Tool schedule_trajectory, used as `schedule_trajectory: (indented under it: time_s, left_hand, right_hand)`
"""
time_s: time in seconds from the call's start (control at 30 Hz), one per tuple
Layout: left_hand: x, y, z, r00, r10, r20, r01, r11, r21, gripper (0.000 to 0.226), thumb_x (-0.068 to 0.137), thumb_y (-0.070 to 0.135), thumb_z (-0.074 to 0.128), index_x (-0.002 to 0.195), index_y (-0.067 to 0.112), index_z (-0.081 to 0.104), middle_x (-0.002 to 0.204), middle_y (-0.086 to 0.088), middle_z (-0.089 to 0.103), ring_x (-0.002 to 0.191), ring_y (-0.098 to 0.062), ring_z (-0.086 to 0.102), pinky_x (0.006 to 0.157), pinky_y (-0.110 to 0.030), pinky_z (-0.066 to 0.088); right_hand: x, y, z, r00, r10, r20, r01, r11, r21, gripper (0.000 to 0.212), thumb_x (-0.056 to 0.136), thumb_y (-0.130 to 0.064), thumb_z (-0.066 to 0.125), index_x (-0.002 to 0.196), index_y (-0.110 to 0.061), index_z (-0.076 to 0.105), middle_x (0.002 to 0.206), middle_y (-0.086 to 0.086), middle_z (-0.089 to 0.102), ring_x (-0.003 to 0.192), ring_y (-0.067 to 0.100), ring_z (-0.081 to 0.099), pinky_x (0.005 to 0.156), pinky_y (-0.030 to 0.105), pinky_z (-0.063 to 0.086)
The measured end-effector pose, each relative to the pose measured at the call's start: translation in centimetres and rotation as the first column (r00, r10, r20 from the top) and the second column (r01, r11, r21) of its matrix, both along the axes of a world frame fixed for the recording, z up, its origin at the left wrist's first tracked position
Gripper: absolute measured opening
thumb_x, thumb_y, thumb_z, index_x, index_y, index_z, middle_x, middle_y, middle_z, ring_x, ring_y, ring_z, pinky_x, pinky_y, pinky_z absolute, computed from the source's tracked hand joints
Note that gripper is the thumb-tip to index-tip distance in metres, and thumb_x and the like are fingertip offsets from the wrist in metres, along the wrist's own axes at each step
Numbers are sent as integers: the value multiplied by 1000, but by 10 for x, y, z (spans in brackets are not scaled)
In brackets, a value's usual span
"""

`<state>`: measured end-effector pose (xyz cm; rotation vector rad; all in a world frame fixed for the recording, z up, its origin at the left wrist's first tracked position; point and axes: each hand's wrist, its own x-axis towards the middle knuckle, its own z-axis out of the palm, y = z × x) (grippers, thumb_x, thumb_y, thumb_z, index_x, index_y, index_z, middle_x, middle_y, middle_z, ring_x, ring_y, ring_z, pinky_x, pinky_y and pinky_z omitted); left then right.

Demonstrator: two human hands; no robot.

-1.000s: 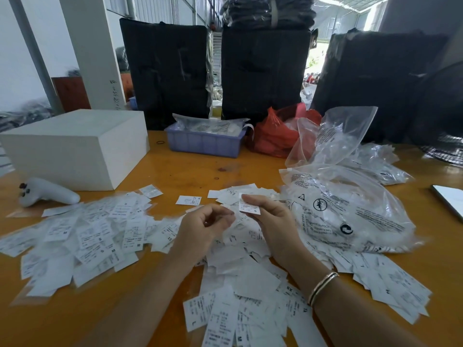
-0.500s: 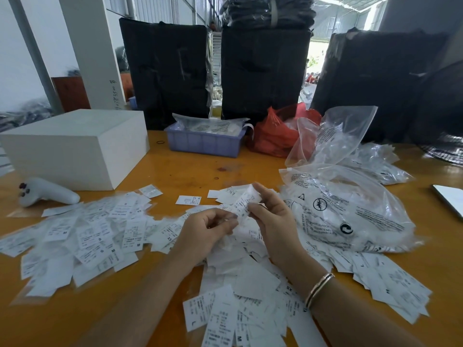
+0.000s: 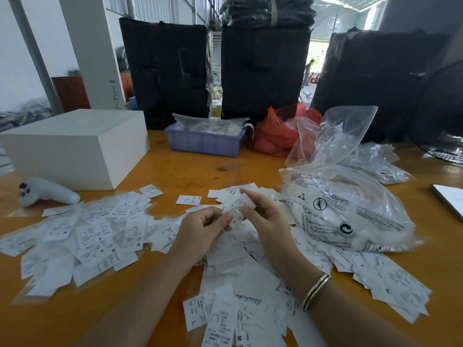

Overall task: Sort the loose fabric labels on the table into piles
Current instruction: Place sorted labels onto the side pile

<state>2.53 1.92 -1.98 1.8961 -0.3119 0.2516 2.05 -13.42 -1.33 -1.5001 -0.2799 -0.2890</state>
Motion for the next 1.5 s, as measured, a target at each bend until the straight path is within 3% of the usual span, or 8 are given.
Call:
schedule_trajectory:
  time_s: [0.1, 0.27, 0.4, 0.63, 0.93, 1.2, 1.33, 1.5]
  left_hand:
    - [1, 1, -2, 1000, 19, 20, -19, 1000, 7, 20, 88, 35, 62, 73, 25, 71, 77, 16, 67, 72, -5, 60, 61, -23, 49]
    - [-1, 0, 2, 1000, 15, 9, -15, 1000, -23, 9, 86, 29, 66, 78, 33, 67, 74, 25, 68, 70, 4, 62, 58, -6, 45]
    - [-2, -1, 3, 1000, 9, 13, -7, 995, -96, 9, 85, 25, 67, 84, 34, 65, 77, 21, 70, 70, 3, 64, 61, -5, 46]
    - [0, -2, 1, 1000, 2, -5, -3, 981, -196, 8, 83, 24, 69, 85, 31, 68, 81, 17, 71, 75, -3, 67, 70, -15, 54]
    - [-3, -1, 5, 1000, -5, -14, 1, 962, -272, 17, 81, 16, 72, 90, 30, 68, 84, 16, 71, 81, 0, 66, 68, -11, 51]
    - [-4, -2, 4, 1000, 5, 3, -4, 984, -178, 17, 80, 22, 72, 91, 34, 65, 83, 21, 68, 84, 7, 62, 66, -7, 48]
    - [-5, -5, 4, 999, -46, -20, 43, 992, -117, 28, 77, 30, 70, 104, 23, 64, 98, 8, 70, 86, -6, 66, 71, -15, 52]
    - [-5, -2, 3, 1000, -15, -2, 15, 988, -154, 21, 79, 26, 72, 95, 34, 63, 84, 7, 71, 75, -6, 66, 63, -12, 51]
  right_hand:
    - [-1, 1, 0, 998, -57, 14, 58, 995, -78, 44, 89, -1, 58, 103, -42, 64, 86, -11, 67, 78, 7, 59, 76, 21, 51]
    - [-2, 0, 1, 998, -60, 29, 61, 998, -30, 39, 91, 0, 54, 107, -34, 64, 83, -1, 65, 74, 13, 55, 74, 28, 48]
    - [-1, -1, 0, 998, -58, 36, 58, 998, -20, 39, 92, 0, 53, 105, -34, 65, 85, 4, 64, 76, 20, 53, 76, 37, 47]
    - [1, -2, -1, 998, -63, 26, 63, 998, 30, 39, 91, 1, 53, 103, -32, 67, 79, -3, 68, 71, 10, 60, 75, 31, 51]
    - [0, -3, 0, 996, -65, 53, 60, 993, 97, 39, 92, 3, 51, 101, -29, 70, 78, -13, 66, 65, 3, 55, 65, 16, 48]
    - [0, -2, -1, 995, -62, 77, 65, 997, -29, 38, 92, 1, 54, 102, -34, 66, 73, -9, 65, 66, 10, 60, 68, 28, 52]
    - [-3, 5, -2, 992, -69, 109, 88, 979, -184, 41, 88, -4, 61, 105, -41, 58, 76, -17, 63, 68, 6, 62, 66, 21, 51]
    - [-5, 6, -2, 989, -105, 108, 128, 963, -239, 25, 86, -13, 67, 87, -38, 63, 81, -16, 70, 74, 0, 63, 66, 15, 46]
